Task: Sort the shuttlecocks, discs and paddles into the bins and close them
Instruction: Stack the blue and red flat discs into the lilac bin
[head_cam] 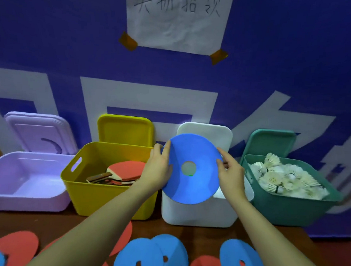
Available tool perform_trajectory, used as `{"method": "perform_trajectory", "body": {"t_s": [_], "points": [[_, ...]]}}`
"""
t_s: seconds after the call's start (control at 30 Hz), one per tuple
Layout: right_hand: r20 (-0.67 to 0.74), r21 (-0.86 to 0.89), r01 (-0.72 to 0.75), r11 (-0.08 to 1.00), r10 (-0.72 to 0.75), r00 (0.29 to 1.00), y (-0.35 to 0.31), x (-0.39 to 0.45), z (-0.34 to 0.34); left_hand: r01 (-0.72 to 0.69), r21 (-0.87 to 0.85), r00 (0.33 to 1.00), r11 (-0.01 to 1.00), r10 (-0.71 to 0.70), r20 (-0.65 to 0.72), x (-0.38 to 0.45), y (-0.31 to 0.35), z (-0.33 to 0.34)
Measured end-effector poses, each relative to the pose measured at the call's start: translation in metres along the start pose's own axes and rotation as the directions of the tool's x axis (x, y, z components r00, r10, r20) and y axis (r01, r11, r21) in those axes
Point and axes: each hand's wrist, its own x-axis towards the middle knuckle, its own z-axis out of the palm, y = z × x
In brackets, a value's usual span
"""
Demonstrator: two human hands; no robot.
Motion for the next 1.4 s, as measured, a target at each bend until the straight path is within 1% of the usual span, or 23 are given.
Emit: {"method": "perform_trajectory", "body": {"t_s": [0.1, 0.3, 0.4, 0.47, 0.57, 0.63, 0.7, 0.77, 0.87, 0.93, 1.03, 1.2, 1.4], "points": [[-0.014, -0.005, 0.001, 1.000, -0.001, 1.000, 0.017, 0.022, -0.002, -0.013, -0.060, 1.000, 0.998, 0.013, 0.001, 0.024, 0.003, 0.017], [-0.009, -0.072, 0.014, 0.997, -0.014, 1.000, 0.050, 0.074, 0.004, -0.049, -0.095, 0.997, 0.994, 0.054, 0.051, 0.082, -0.006, 0.057], [0.042, -0.153, -0.042, 0.987, 0.049, 0.998, 0.078, 0.092, 0.015, -0.022, -0.077, 0.993, 0.997, 0.030, 0.111, 0.101, -0.018, 0.082], [0.115, -0.218, -0.076, 0.973, 0.103, 0.988, 0.102, 0.090, 0.021, -0.011, -0.052, 0.983, 0.999, 0.021, 0.185, 0.104, -0.029, 0.102], [0.235, -0.348, -0.129, 0.928, 0.220, 0.947, 0.134, 0.079, 0.029, 0.032, -0.078, 0.944, 0.996, -0.004, 0.330, 0.098, -0.042, 0.126], [0.297, -0.463, -0.164, 0.871, 0.327, 0.897, 0.146, 0.075, 0.032, 0.046, 0.007, 0.913, 0.999, -0.045, 0.405, 0.094, -0.047, 0.134], [0.375, -0.632, -0.100, 0.769, 0.416, 0.828, 0.152, 0.073, 0.034, -0.014, 0.167, 0.893, 0.986, -0.062, 0.446, 0.093, -0.047, 0.139], [0.424, -0.725, 0.001, 0.689, 0.445, 0.789, 0.152, 0.071, 0.034, -0.097, 0.264, 0.893, 0.960, -0.034, 0.449, 0.092, -0.044, 0.142], [0.460, -0.754, 0.112, 0.647, 0.399, 0.793, 0.148, 0.067, 0.034, -0.168, 0.282, 0.899, 0.945, 0.029, 0.438, 0.087, -0.037, 0.140], [0.482, -0.743, 0.157, 0.651, 0.356, 0.801, 0.144, 0.062, 0.032, -0.187, 0.289, 0.900, 0.939, 0.046, 0.433, 0.081, -0.030, 0.134], [0.490, -0.684, 0.170, 0.709, 0.275, 0.827, 0.135, 0.057, 0.024, -0.183, 0.292, 0.914, 0.939, 0.053, 0.402, 0.069, -0.019, 0.122], [0.477, -0.538, 0.203, 0.818, 0.097, 0.873, 0.114, 0.040, -0.001, -0.153, 0.294, 0.944, 0.943, 0.051, 0.326, 0.040, 0.007, 0.096], [0.454, -0.412, 0.297, 0.862, -0.088, 0.886, 0.101, 0.004, -0.043, -0.121, 0.293, 0.974, 0.948, 0.057, 0.217, -0.013, 0.047, 0.079]]}}
